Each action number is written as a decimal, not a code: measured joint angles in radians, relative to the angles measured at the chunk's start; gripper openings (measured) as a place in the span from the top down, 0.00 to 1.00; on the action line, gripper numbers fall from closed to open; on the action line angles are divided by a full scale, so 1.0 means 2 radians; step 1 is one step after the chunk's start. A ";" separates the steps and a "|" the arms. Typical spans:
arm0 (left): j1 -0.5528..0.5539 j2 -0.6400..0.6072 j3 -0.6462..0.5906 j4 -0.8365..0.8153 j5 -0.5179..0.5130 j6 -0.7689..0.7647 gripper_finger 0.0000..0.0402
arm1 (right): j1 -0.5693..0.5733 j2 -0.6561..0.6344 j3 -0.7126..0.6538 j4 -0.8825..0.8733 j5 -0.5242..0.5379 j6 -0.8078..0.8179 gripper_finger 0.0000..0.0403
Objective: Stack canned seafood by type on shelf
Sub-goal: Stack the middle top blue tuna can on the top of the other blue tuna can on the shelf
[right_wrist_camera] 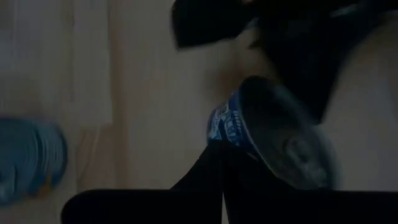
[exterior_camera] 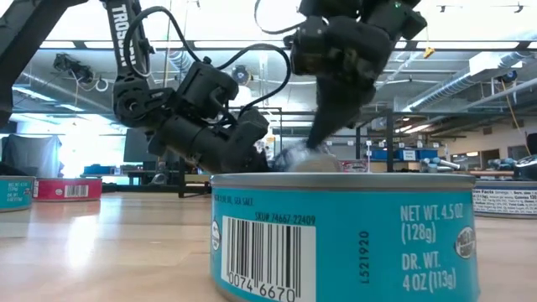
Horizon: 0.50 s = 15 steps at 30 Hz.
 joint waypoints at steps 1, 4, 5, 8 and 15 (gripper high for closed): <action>-0.001 0.000 0.000 -0.001 0.004 0.004 0.99 | -0.003 -0.003 0.001 0.001 0.002 0.006 0.99; -0.005 0.000 -0.001 -0.002 0.011 0.007 0.99 | -0.011 -0.007 0.001 0.005 0.008 0.022 0.99; -0.006 0.000 -0.001 -0.002 0.016 0.006 0.99 | -0.013 -0.007 0.001 0.007 0.008 0.028 0.99; -0.012 -0.001 0.000 0.003 0.044 -0.003 0.99 | -0.020 -0.006 0.001 0.015 0.007 0.040 0.99; -0.014 -0.008 -0.003 -0.001 0.054 -0.014 0.99 | -0.019 -0.005 0.000 0.028 -0.007 0.040 0.98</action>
